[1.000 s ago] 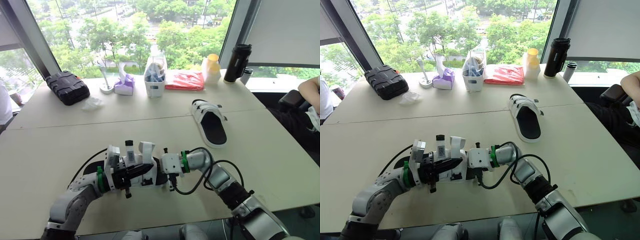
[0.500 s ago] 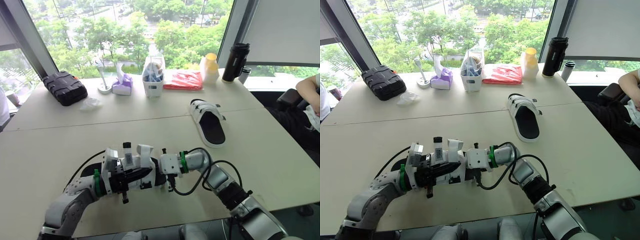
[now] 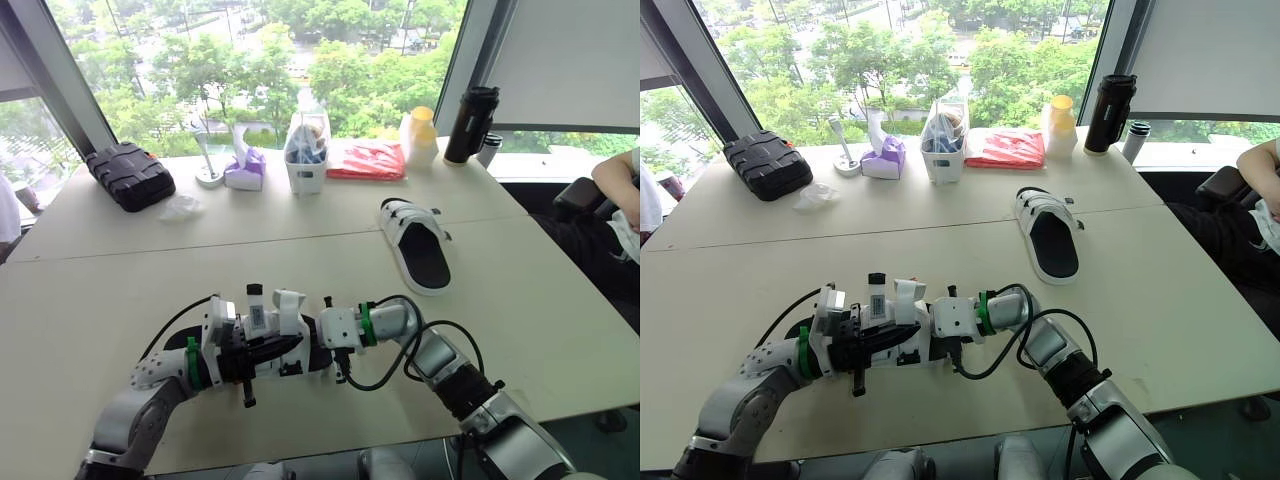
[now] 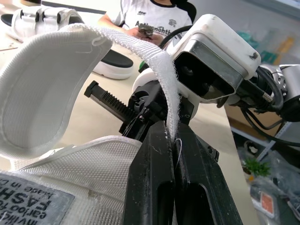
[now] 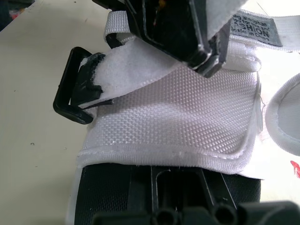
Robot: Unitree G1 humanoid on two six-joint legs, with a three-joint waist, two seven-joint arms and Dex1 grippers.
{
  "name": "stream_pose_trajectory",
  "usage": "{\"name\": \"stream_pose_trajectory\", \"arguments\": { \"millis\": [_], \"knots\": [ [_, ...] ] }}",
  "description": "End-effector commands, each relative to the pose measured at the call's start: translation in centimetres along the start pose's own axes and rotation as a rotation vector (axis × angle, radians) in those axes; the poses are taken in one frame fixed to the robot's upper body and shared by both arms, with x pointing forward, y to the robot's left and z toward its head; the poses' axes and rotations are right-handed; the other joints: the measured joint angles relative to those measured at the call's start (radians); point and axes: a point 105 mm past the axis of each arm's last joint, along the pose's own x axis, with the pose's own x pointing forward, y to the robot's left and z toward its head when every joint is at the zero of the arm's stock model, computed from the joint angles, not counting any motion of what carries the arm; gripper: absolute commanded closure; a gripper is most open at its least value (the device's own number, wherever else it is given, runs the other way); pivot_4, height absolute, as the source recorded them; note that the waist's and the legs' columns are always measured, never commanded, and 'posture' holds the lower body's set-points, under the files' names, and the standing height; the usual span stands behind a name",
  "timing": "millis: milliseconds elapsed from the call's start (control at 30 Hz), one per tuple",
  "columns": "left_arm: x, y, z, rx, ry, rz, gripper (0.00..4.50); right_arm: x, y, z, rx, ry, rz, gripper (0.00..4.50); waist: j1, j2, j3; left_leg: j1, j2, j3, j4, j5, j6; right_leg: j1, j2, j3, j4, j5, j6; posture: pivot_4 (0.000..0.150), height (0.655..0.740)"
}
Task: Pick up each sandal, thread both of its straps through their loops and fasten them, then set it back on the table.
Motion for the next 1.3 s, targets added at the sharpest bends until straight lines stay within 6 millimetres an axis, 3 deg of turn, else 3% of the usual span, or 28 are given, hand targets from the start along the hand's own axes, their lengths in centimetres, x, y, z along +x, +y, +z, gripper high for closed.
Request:
{"name": "stream_pose_trajectory", "arguments": {
  "millis": [33,467,900,1033,1233,1300],
  "knots": [
    [-0.2,-0.3,-1.8,-0.022,0.074,-0.005,4.46,1.0,1.7,-1.2,0.034,0.043,0.069,4.50,0.000,0.000,0.000,0.000,0.000,0.000,0.000,0.000,0.000,0.000,0.000,0.000,0.000,0.000,0.000,0.150,0.7400],
    [-1.0,-1.5,-2.2,0.057,0.124,-0.073,4.46,1.0,1.7,-1.3,0.029,0.047,0.074,4.50,-0.003,0.000,0.000,0.000,0.001,0.000,-0.002,0.000,0.000,-0.002,0.000,0.000,0.000,-0.001,-0.002,0.150,0.7400],
    [-2.6,-1.7,-4.3,0.174,0.255,-0.088,4.46,1.0,1.8,-1.3,0.029,0.046,0.076,4.50,-0.003,0.001,0.000,-0.001,0.001,0.000,-0.003,0.000,0.000,-0.003,0.001,0.000,0.000,-0.002,-0.002,0.150,0.7400],
    [-3.6,-1.7,-4.4,0.187,0.284,-0.074,3.14,1.1,1.8,-1.3,0.029,0.044,0.079,4.50,-0.005,0.001,0.000,-0.001,0.002,0.000,-0.003,0.000,0.000,-0.003,0.001,0.000,0.000,-0.002,-0.002,0.150,0.7400],
    [-4.4,-2.1,-1.9,0.216,0.225,-0.010,0.14,1.1,1.8,-1.3,0.028,0.044,0.081,4.50,-0.010,0.001,0.001,-0.001,0.002,0.000,-0.003,0.000,0.000,-0.003,0.001,0.000,0.000,-0.002,-0.002,0.150,0.7400],
    [-4.8,-2.5,-0.8,0.229,0.205,0.008,0.06,1.1,1.8,-1.4,0.029,0.045,0.084,4.50,-0.015,0.001,0.001,-0.002,0.002,-0.001,-0.003,0.000,0.000,-0.004,0.001,-0.001,0.000,-0.002,-0.002,0.150,0.7400]
  ]
}}
